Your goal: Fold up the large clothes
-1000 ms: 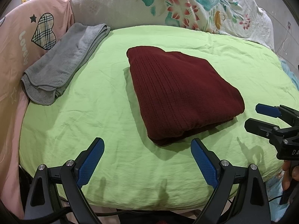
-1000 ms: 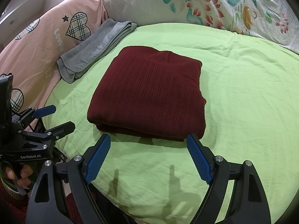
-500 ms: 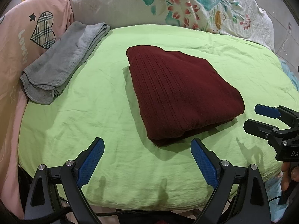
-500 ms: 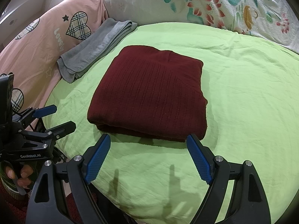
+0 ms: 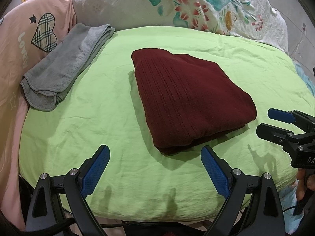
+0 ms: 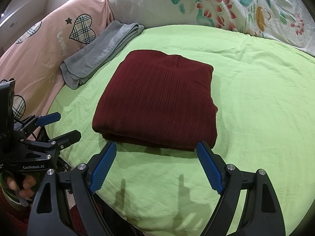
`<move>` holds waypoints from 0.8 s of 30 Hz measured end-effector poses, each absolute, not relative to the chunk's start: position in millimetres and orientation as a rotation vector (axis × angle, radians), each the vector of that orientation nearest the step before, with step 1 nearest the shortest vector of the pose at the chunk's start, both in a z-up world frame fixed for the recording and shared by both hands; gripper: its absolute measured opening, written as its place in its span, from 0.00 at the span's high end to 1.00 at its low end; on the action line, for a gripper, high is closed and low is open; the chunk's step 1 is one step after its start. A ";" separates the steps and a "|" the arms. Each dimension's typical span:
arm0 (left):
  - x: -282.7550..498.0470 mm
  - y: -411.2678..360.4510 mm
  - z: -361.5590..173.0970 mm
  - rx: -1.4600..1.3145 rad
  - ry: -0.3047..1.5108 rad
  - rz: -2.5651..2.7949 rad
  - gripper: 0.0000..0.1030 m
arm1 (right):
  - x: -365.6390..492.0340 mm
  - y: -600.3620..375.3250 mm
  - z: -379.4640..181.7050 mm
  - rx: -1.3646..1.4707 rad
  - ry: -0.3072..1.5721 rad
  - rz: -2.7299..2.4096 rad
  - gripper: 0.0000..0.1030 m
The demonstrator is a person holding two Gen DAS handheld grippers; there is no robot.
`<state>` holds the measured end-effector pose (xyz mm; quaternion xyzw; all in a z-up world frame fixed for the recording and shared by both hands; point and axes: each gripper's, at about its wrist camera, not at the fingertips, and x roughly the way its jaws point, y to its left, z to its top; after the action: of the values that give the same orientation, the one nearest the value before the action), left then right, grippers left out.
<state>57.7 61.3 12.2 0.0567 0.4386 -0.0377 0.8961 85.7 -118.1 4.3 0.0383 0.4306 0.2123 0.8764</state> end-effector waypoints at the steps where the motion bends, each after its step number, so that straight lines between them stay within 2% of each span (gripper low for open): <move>1: 58.3 60.9 12.2 0.118 0.910 -0.079 0.08 | 85.8 -118.2 4.3 0.080 0.900 0.443 0.19; 24: 70.6 58.7 14.4 0.121 0.897 -0.078 0.08 | 102.2 -125.5 11.0 0.074 0.893 0.440 0.19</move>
<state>70.6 58.7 14.4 0.0586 0.4331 -0.0377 0.8986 102.2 -125.5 11.0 0.0353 0.4284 0.2112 0.8779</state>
